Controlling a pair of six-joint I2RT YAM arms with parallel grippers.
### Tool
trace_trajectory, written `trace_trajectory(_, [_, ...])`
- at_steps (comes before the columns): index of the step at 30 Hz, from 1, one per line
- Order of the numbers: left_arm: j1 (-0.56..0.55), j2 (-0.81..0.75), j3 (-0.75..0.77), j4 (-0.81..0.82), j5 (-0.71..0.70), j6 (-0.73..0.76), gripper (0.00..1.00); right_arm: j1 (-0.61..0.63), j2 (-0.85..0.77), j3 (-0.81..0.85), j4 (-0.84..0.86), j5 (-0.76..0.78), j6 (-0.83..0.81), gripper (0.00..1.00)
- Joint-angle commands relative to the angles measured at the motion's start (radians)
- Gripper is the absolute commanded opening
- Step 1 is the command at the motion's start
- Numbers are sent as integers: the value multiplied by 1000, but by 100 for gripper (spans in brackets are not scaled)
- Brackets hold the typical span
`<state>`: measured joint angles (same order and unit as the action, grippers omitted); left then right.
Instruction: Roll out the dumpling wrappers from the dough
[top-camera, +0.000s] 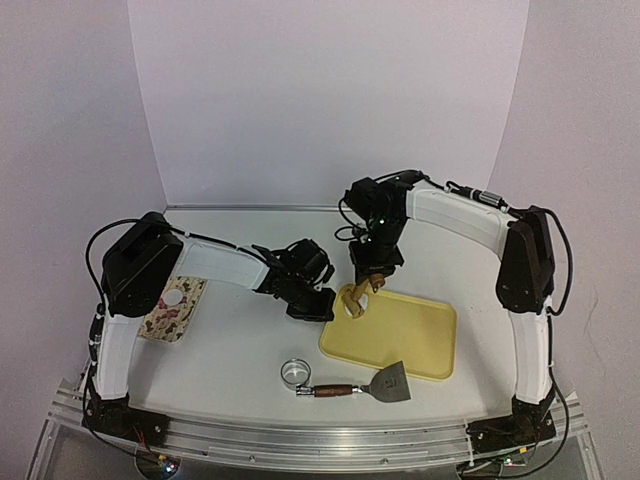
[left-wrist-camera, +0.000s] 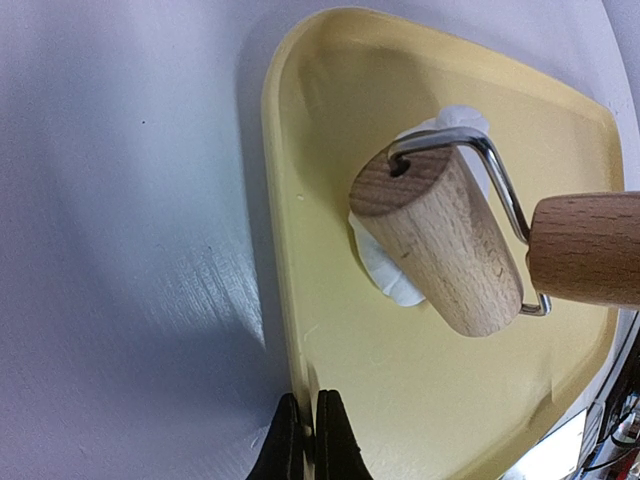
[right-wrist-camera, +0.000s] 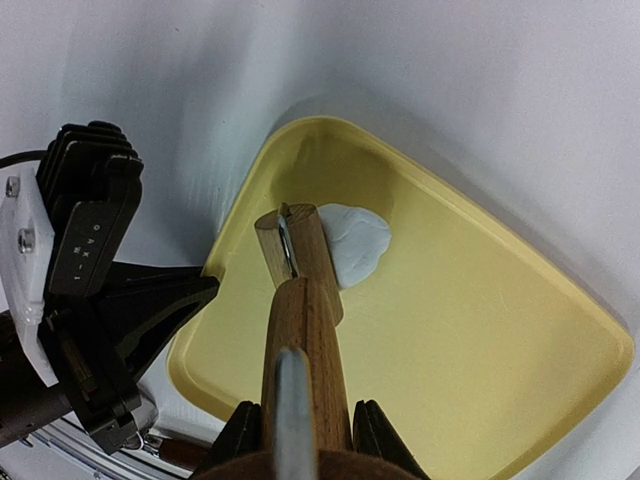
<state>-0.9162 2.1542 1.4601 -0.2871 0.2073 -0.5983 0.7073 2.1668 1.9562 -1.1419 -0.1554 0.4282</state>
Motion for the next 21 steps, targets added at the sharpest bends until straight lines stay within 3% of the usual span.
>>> trace_trajectory(1, [14,-17,4,-40,-11,27,0,-34,157,-156,19,76,8,0])
trace_trajectory(21, [40,-8,-3,-107,-78,27,0,-237,60,-362,85,67,-10,0])
